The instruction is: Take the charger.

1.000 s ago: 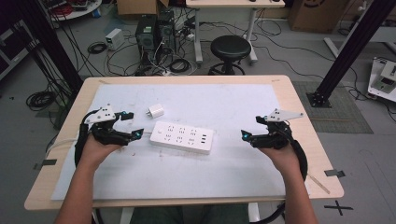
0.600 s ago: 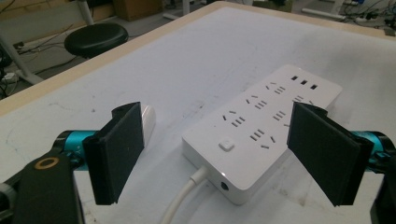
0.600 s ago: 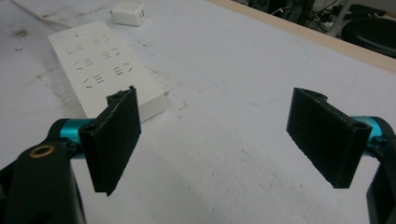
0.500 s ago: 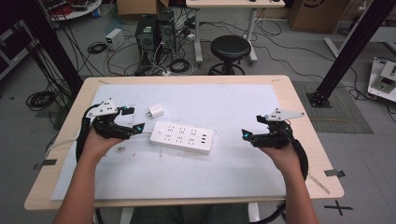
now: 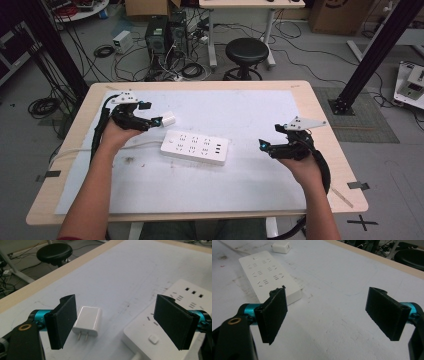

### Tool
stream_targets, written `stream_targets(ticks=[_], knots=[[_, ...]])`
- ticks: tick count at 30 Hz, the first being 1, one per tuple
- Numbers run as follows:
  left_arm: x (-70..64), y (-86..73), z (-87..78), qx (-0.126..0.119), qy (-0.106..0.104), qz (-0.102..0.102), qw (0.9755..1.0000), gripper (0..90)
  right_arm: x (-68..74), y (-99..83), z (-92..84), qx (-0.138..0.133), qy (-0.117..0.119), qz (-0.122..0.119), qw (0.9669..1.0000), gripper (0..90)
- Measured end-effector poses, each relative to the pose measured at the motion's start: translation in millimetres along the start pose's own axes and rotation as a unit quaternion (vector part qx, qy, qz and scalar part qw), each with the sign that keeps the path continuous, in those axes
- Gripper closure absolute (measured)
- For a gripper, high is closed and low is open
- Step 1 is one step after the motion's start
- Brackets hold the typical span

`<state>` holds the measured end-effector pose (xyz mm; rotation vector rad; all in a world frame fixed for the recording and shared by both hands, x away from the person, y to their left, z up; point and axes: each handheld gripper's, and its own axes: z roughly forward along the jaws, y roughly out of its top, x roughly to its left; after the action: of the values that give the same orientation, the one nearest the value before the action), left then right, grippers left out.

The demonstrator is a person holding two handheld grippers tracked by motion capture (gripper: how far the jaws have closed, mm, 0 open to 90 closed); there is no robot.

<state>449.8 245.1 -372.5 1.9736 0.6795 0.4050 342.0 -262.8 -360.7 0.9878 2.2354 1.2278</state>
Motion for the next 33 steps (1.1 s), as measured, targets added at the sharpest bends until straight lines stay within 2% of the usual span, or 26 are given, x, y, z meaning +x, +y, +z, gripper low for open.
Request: stream_targets(ticks=[2, 4, 6, 9, 12, 17, 24, 29, 33], knots=[[4.9, 0.3, 7.3, -0.007, 0.006, 0.000, 1.0000, 18.8, 0.2, -0.2, 0.3, 0.000, 0.000, 0.001, 1.0000, 17.9], [11.9, -0.8, 16.1, 0.006, 0.011, -0.007, 0.9999, 18.8, 0.4, -0.2, 0.6, 0.001, -0.001, 0.000, 1.0000, 17.9], [17.5, -2.2, 25.7, 0.023, 0.013, -0.005, 0.9996, 18.8, 1.2, -0.3, 1.4, 0.000, -0.001, 0.002, 1.0000, 17.9], [22.5, -3.9, 34.9, 0.031, 0.012, -0.008, 0.9994, 18.8, 1.9, -0.5, 2.1, 0.001, 0.001, 0.001, 1.0000, 17.9], [29.5, -10.2, 45.8, 0.030, 0.015, -0.009, 0.9994, 18.8, 3.4, -1.0, 3.1, 0.001, 0.001, 0.000, 1.0000, 17.9], [40.5, -28.4, 64.9, 0.052, 0.008, -0.019, 0.9984, 18.8, 5.3, -1.9, 3.4, 0.006, 0.001, 0.001, 1.0000, 17.9], [45.8, -32.5, 79.4, 0.079, -0.002, -0.012, 0.9968, 18.7, 5.6, -4.4, 5.9, 0.009, 0.002, 0.002, 1.0000, 17.9], [46.0, -34.0, 83.4, 0.084, -0.014, -0.007, 0.9964, 19.0, 5.6, -3.1, 6.6, 0.009, 0.001, 0.004, 1.0000, 17.9], [46.3, -35.7, 85.7, 0.092, -0.014, 0.001, 0.9957, 20.0, 5.2, -1.6, 8.0, 0.009, 0.000, 0.006, 0.9999, 17.9]])
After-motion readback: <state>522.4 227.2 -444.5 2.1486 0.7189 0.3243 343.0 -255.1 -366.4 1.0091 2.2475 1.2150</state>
